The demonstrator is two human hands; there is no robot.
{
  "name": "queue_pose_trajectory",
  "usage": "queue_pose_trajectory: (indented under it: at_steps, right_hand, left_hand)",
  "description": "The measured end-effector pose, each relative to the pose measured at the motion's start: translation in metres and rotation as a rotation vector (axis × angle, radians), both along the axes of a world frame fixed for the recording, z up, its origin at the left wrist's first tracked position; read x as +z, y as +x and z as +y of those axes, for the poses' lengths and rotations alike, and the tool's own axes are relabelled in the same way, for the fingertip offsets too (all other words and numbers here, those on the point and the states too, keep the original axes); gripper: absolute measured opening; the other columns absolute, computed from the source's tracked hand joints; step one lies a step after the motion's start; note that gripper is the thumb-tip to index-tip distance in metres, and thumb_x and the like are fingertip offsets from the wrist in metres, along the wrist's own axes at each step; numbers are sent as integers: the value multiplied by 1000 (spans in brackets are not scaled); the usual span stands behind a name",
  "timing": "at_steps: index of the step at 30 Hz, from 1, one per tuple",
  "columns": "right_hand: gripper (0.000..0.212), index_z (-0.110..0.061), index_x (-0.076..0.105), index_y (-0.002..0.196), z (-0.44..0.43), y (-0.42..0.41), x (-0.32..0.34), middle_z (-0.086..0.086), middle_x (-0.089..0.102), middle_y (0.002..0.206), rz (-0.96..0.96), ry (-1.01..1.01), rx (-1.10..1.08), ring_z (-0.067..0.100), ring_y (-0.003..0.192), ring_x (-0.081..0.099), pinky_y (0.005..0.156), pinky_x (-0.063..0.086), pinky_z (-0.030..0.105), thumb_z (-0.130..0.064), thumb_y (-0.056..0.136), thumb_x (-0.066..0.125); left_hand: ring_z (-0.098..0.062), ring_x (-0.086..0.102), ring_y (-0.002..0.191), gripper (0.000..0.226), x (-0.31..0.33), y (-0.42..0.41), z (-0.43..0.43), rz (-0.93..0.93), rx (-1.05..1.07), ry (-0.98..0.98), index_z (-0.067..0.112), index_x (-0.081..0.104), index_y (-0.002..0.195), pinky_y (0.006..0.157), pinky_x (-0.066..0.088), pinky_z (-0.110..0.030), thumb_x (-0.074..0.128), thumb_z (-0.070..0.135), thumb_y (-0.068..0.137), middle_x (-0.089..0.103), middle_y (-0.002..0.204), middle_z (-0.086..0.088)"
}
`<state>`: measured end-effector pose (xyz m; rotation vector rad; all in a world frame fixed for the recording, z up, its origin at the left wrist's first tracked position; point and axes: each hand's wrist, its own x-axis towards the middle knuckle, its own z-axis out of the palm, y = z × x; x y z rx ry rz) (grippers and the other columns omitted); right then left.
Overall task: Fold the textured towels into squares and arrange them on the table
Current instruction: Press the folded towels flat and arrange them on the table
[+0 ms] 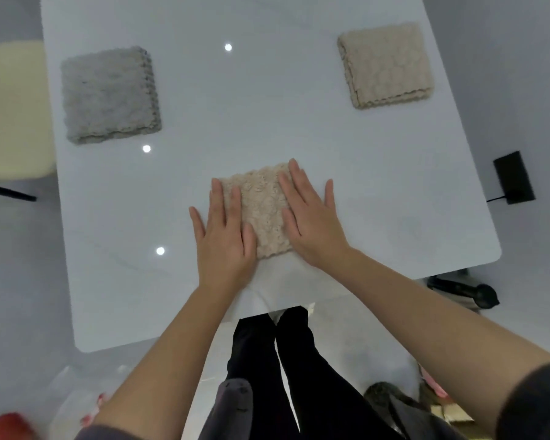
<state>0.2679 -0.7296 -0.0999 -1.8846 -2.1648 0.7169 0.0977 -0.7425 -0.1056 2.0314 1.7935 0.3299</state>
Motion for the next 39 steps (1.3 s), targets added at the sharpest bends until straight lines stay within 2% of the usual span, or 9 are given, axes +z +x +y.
queue_pose_trajectory:
  at_steps: [6, 10, 13, 18, 24, 28, 33, 39]
  right_hand:
    - [60, -15, 9, 154, -3, -13, -3, 5, -5, 163, -35, -12, -40, 21, 150, 3, 116, -7, 56, -34, 97, 13]
    - [59, -15, 12, 154, -16, -9, -2, 6, -1, 163, -37, -9, -53, 22, 149, 6, 116, -3, 59, -32, 97, 15]
    - [60, -13, 20, 153, -32, 2, 1, 8, 7, 162, -57, 13, -59, 24, 149, 12, 115, 4, 63, -27, 94, 19]
    - [60, -13, 23, 152, -27, 6, 4, 9, 7, 162, 0, 12, -61, 26, 149, 12, 115, 1, 62, -27, 94, 23]
    - [58, -17, 18, 153, -37, 25, 0, 9, 3, 162, -75, 23, -68, 28, 149, 6, 114, 1, 62, -32, 97, 19]
    - [57, -15, 18, 153, -41, 24, -8, 12, 5, 162, -114, 24, -91, 29, 149, 7, 114, 2, 63, -32, 99, 18]
    - [56, -12, 21, 152, -38, 18, -11, 14, 11, 161, -161, 33, -66, 29, 148, 14, 114, 9, 64, -28, 98, 21]
    - [57, -9, 24, 151, -37, 13, -13, 13, 13, 161, -178, 33, -67, 28, 148, 16, 115, 8, 62, -27, 96, 23]
  left_hand:
    - [-12, -4, 148, 62, -3, 0, 2, 42, -14, -2, 11, 5, 153, 118, -6, -51, 22, 28, 96, -3, 161, -13]
    - [-22, 6, 149, 61, -1, 0, -9, 66, -87, 14, 6, 11, 152, 118, -1, -52, 23, 27, 96, 6, 160, -17]
    - [-27, 14, 147, 60, 2, 2, -21, 56, -124, 43, 5, 20, 151, 117, 2, -54, 26, 27, 95, 12, 159, -18]
    - [-27, 7, 148, 64, -3, 13, -13, 41, -21, 2, 9, 9, 153, 118, -2, -52, 28, 24, 93, 3, 160, -16]
    - [-31, 13, 147, 62, -3, 37, -27, 28, -120, -1, 8, 12, 152, 118, 1, -51, 26, 28, 95, 7, 160, -16]
    - [-29, 11, 148, 62, -7, 41, -26, 58, -86, -3, 10, 8, 152, 119, -1, -50, 25, 28, 96, 7, 160, -15]
    - [-33, 17, 146, 60, -10, 42, -23, 127, -112, 0, 6, 18, 151, 118, 0, -50, 27, 30, 97, 13, 159, -16]
    - [-34, 20, 145, 59, -10, 45, -21, 150, -137, 23, 4, 22, 150, 118, 5, -49, 30, 29, 96, 17, 158, -17]
